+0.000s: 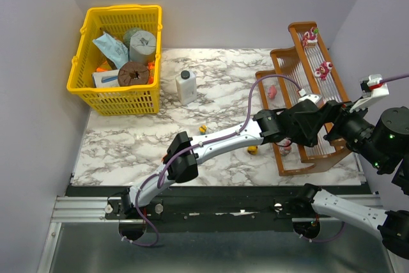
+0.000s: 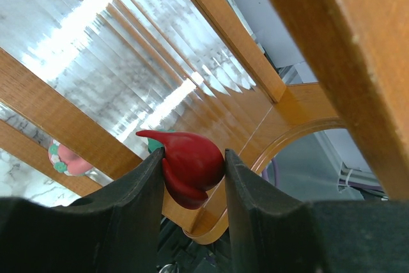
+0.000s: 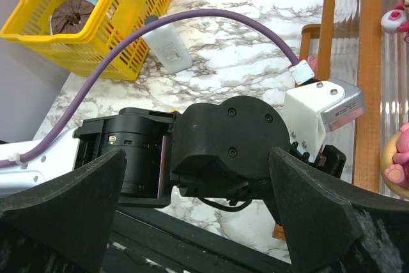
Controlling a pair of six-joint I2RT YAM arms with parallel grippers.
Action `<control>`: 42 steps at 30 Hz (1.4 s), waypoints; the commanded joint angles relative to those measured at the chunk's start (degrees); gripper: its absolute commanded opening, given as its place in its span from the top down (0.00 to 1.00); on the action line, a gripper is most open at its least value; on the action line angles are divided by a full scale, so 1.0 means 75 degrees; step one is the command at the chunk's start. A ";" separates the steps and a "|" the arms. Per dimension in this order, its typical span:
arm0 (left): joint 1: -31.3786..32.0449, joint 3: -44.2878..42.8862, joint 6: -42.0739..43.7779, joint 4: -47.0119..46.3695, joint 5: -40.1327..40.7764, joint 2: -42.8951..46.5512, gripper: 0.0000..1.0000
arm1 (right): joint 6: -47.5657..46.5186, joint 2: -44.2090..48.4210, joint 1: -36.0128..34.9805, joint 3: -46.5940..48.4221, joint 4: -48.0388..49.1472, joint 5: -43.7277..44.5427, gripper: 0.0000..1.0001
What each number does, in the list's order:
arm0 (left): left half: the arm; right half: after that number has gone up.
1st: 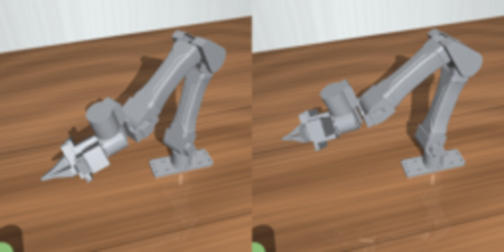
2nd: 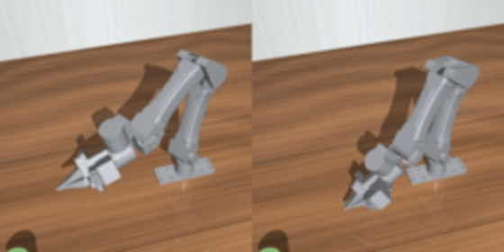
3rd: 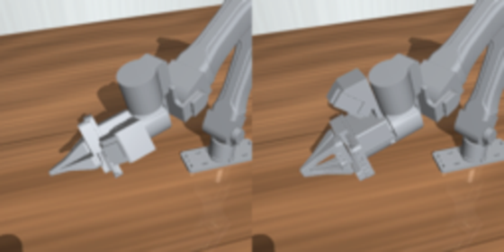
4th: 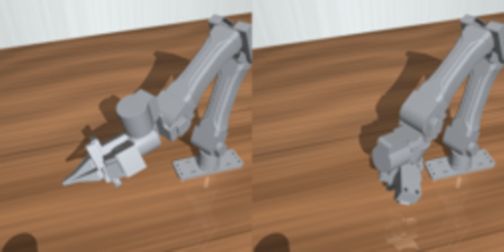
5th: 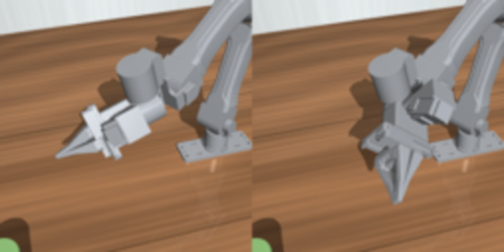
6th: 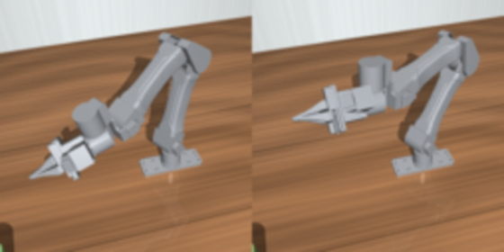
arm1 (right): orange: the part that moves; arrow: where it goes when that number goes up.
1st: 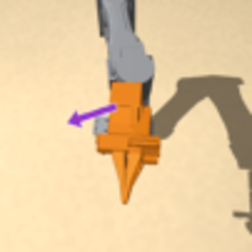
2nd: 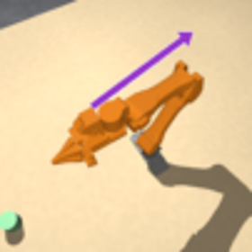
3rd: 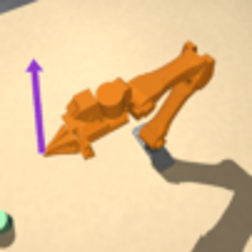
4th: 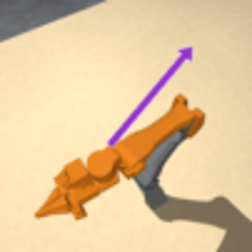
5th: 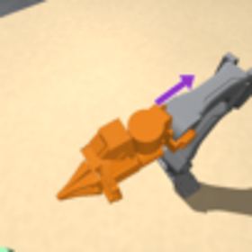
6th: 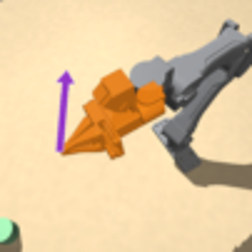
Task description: Place and organize the plastic toys onto the shelf
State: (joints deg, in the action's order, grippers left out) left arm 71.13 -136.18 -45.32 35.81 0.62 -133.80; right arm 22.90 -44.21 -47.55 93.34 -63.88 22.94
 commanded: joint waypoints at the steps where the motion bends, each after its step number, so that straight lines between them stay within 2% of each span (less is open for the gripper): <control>1: 0.0078 -0.0230 0.0172 0.0018 0.0069 -0.0172 0.52 | -0.0018 -0.0059 0.0035 0.0070 -0.0003 0.0129 0.00; 12: 0.0066 -0.0265 0.0265 -0.0287 0.0058 -0.0137 0.44 | -0.0029 -0.0118 0.0024 0.0000 0.0021 0.0176 0.00; 25: 0.0055 -0.0194 0.0289 -0.0334 0.0116 -0.0008 0.41 | -0.0041 -0.0129 0.0035 0.0000 0.0009 0.0234 0.00; 42: 0.0066 0.0567 0.0265 -0.0369 0.0725 0.0659 0.38 | 0.0018 -0.0094 0.0035 0.0047 -0.0061 0.0269 0.00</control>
State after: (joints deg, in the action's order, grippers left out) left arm 71.13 -133.82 -44.10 33.56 2.66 -133.16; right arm 22.92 -44.88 -47.55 93.34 -63.90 23.29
